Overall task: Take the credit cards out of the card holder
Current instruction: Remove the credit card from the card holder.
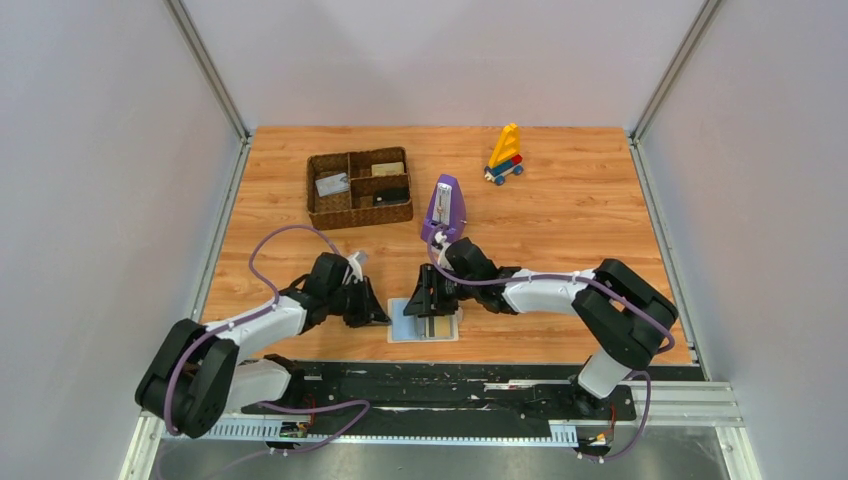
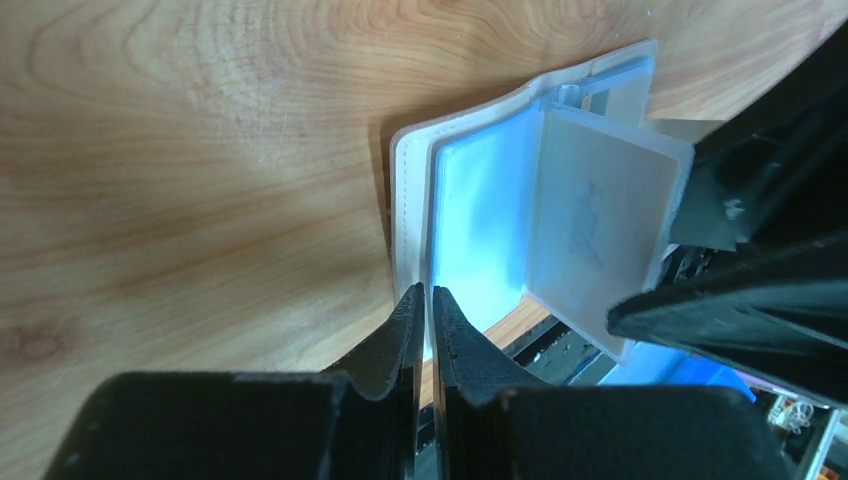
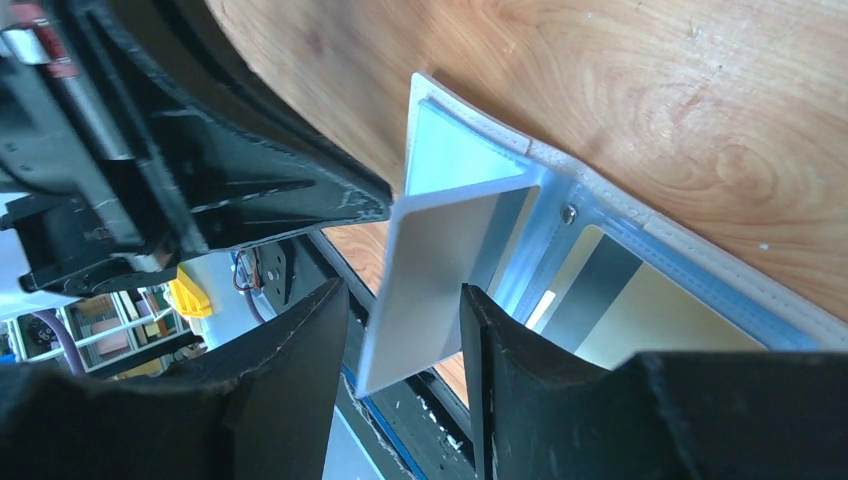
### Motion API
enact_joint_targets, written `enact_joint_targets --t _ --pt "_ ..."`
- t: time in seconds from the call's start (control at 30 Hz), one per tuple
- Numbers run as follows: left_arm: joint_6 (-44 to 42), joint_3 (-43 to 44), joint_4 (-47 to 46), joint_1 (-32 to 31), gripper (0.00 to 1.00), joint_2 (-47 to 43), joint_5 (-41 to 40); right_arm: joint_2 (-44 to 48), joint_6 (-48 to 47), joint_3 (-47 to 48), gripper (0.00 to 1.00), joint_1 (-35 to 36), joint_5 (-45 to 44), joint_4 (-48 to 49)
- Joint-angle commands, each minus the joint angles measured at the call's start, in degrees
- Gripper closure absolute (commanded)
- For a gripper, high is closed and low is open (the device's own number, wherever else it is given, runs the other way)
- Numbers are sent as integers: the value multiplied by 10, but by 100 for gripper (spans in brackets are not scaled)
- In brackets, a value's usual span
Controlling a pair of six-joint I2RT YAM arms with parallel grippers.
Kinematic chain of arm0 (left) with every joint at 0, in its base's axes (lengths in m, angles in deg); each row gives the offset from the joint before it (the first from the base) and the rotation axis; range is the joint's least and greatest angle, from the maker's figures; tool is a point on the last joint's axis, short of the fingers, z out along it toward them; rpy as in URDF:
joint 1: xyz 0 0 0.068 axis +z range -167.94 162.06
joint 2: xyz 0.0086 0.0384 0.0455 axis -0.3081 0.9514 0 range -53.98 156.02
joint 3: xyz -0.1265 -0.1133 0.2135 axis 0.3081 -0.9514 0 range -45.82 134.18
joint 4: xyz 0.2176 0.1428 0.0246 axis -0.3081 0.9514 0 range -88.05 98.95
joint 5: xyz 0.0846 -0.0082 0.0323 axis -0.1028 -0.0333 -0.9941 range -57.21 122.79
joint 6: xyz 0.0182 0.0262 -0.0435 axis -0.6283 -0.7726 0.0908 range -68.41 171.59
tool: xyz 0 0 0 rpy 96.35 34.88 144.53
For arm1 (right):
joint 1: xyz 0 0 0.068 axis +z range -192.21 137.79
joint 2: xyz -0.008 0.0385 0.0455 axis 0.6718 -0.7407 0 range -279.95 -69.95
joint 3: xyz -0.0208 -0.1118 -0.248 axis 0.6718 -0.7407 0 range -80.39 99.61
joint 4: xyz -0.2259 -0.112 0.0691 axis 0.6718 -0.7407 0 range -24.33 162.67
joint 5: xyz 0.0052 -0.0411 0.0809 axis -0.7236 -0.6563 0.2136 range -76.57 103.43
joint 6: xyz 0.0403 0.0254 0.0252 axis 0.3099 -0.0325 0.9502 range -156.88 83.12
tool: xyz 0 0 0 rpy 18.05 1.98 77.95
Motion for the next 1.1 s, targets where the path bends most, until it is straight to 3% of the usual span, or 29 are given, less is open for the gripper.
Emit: enact_joint_targets --t 0.0,0.17,0.47,0.8,1.07 --pt "2 23 67 -2 85 -67 -33 -17 8 32 54 1 15 36" --pt "7 43 123 -2 77 -128 -79 -15 -1 42 55 2 10 19" --pt "11 55 105 -2 80 -145 -45 2 -16 48 62 1 -20 -35" --pt "21 25 -18 -3 88 -51 25 -14 -29 44 71 -4 -42 -61" --pt "8 10 -56 -3 91 16 17 -37 -34 42 73 -7 -36 -51"
